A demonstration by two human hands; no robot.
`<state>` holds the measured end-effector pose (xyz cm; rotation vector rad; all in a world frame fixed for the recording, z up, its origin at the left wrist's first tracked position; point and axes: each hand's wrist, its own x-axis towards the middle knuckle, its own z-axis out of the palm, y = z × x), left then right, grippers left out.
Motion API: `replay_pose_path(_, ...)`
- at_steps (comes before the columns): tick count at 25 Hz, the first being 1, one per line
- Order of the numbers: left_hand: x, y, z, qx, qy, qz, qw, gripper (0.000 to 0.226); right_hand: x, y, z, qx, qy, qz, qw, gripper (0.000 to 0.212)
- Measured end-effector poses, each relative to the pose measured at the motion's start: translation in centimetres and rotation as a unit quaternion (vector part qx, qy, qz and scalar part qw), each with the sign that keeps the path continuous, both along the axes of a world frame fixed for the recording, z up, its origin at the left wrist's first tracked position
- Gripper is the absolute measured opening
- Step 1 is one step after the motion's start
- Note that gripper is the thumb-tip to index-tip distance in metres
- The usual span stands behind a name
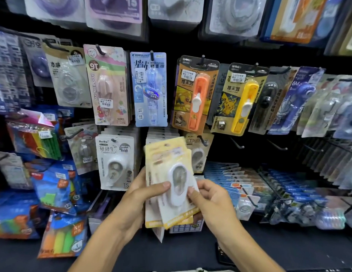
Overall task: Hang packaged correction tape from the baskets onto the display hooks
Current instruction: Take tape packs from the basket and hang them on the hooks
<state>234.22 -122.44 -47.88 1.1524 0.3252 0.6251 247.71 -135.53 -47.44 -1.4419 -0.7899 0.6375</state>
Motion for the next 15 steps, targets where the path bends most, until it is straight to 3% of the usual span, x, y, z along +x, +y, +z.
replay_pose_path(5,1.3,-0.9,-0.3,0.039,0.033,0.113,0.992,0.053,0.6,-1.0,-0.8,0.011,0.008,-0.068,0.998,0.013)
replay_pose_path(8,1.4,-1.0,-0.2,0.027,0.01,0.162,0.986,0.047,2.1,-1.8,-1.4,0.001,0.01,-0.143,0.99,0.014)
replay_pose_path(13,0.9,-0.2,0.5,0.034,-0.01,0.213,0.976,0.046,4.4,-2.2,-1.3,-0.077,-0.123,-0.217,0.965,0.016)
replay_pose_path(14,1.0,-0.3,0.6,0.037,-0.007,0.216,0.976,0.047,4.6,-1.7,-1.0,-0.084,-0.095,-0.214,0.969,0.014)
replay_pose_path(15,1.0,-0.4,0.6,0.04,-0.005,0.218,0.975,0.048,4.7,-1.0,-0.5,-0.085,-0.013,-0.195,0.977,0.017)
